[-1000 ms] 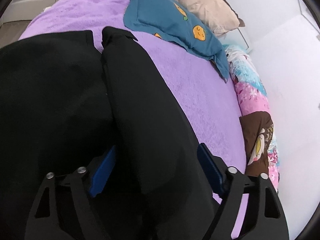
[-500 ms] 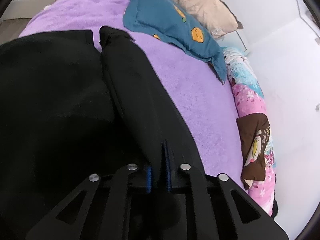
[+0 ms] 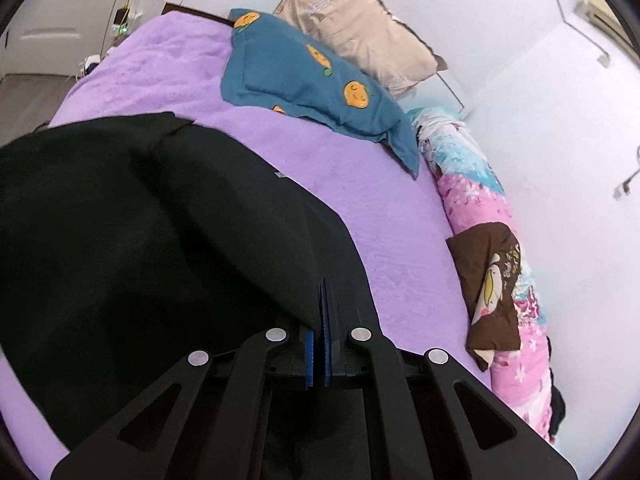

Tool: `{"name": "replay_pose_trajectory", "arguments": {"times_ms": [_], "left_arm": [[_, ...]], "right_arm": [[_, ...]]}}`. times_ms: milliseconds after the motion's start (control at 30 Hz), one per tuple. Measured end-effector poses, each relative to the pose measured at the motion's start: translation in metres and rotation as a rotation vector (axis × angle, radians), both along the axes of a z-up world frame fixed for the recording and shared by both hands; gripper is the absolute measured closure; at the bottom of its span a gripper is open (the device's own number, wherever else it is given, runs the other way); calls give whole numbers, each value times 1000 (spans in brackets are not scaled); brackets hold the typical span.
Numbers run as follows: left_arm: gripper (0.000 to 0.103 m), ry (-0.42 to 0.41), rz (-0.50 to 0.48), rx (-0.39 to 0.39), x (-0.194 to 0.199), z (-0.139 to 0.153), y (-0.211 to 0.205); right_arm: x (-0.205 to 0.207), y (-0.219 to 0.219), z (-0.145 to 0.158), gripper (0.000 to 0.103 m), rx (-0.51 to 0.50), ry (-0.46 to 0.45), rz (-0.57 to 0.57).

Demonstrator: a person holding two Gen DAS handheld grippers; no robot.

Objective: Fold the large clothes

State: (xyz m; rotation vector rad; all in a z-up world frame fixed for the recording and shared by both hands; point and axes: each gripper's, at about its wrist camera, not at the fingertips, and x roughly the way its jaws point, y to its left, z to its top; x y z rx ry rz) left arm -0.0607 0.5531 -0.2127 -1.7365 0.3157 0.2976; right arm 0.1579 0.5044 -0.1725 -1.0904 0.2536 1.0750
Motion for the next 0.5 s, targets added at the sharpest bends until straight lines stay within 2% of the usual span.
{"name": "replay_pose_trajectory", "arguments": {"times_ms": [67,133,233,500], "left_arm": [[6,-47,6,-3,10,-1,19],[6,-57,29,-7,16,-4,33],[6,-83,51,-67,24,-20,43],[6,-230,34,-153,70,-51,34]], "right_arm": [[2,-10,10,100,19,5,-4],[4,-21,21,100,40,11,-6],[5,-33,34,100,58,12,3],[8,-69,77,100,121,27,13]]}}
